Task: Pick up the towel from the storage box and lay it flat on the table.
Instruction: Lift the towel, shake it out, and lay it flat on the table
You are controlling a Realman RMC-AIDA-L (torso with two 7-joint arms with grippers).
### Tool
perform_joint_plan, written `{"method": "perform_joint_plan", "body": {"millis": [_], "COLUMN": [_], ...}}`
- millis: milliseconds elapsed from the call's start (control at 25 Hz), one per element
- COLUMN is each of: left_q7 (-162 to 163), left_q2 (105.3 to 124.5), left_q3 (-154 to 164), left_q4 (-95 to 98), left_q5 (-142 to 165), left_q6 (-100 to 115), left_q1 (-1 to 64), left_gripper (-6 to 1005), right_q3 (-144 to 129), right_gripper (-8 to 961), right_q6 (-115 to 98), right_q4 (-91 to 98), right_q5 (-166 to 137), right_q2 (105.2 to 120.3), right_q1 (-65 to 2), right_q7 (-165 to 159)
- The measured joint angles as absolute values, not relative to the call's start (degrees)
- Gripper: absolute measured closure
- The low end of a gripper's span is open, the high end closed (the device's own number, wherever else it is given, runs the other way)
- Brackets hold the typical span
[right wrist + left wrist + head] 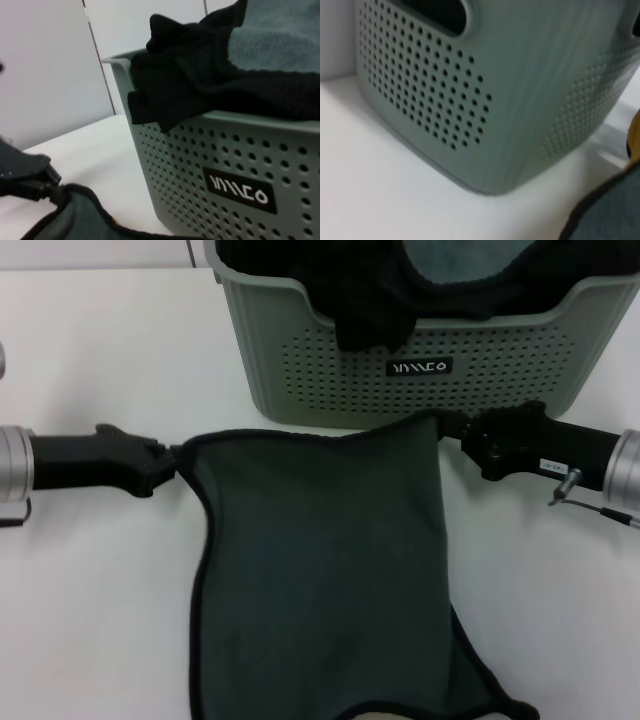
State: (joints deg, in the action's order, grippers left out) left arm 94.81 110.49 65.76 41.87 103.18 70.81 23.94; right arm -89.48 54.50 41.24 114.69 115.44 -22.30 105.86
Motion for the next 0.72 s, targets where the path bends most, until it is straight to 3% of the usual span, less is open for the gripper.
{"method": "perform_joint_plan", "body": {"millis": [480, 720], "left_q7": [94.81, 94.42], "left_q2": [114.79, 115.45], "left_q3": [60.78, 60.7], "left_q4": [49.12, 49.21], "left_q5": [115.75, 116.78], "left_q6": [66.55, 64.43], "left_q1": [24.45, 24.49], "left_gripper": [984, 984], "right_q3": [-94.25, -96.05], "right_gripper": [949, 948], "right_q6": [46.64, 43.26], "right_q4": [41.31, 41.15], "right_q5": [115.37, 115.48], "right_q2": [115.78, 115.84], "right_q1": [-26.12, -26.76], "right_q7": [102.0, 99.09]}}
